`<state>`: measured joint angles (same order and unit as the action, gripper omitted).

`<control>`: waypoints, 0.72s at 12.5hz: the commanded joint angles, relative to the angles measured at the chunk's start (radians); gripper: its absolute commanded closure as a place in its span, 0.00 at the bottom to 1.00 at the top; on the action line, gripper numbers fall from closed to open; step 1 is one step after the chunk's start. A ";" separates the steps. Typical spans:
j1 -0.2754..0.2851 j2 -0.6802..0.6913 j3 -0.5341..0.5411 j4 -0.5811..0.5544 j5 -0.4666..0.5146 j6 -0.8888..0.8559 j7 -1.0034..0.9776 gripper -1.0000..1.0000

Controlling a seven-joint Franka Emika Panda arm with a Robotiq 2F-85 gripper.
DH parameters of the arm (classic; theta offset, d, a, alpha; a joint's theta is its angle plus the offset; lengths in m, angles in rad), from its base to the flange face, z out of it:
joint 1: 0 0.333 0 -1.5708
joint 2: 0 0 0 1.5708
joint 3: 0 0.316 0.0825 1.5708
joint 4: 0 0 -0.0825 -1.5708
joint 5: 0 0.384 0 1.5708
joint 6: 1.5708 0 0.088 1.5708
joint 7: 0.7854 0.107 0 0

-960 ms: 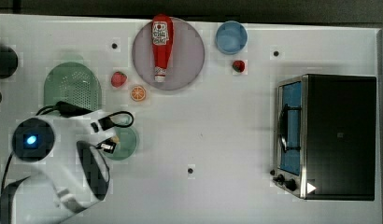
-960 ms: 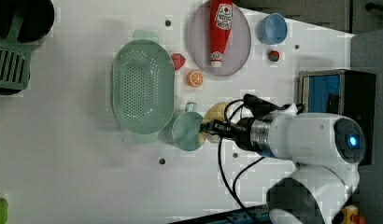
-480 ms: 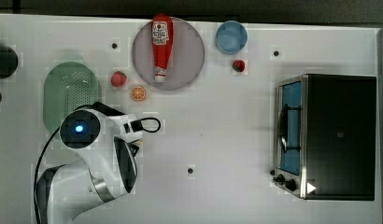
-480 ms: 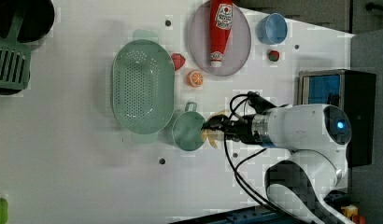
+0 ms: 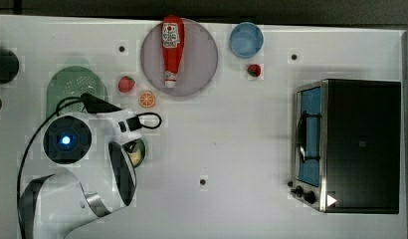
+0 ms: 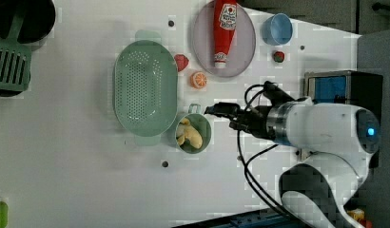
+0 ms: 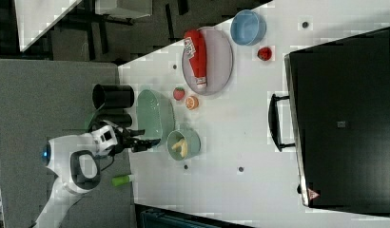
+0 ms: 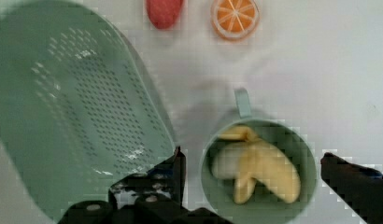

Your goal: Pick Banana and place it in mug.

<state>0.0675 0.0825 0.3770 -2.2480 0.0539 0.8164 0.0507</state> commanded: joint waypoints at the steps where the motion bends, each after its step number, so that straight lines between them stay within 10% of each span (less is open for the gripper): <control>1: -0.022 -0.123 -0.097 0.098 -0.021 -0.158 0.044 0.00; 9: -0.042 -0.233 -0.412 0.450 -0.055 -0.718 0.036 0.00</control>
<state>0.0204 -0.1238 -0.0204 -1.8027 -0.0013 0.1154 0.0510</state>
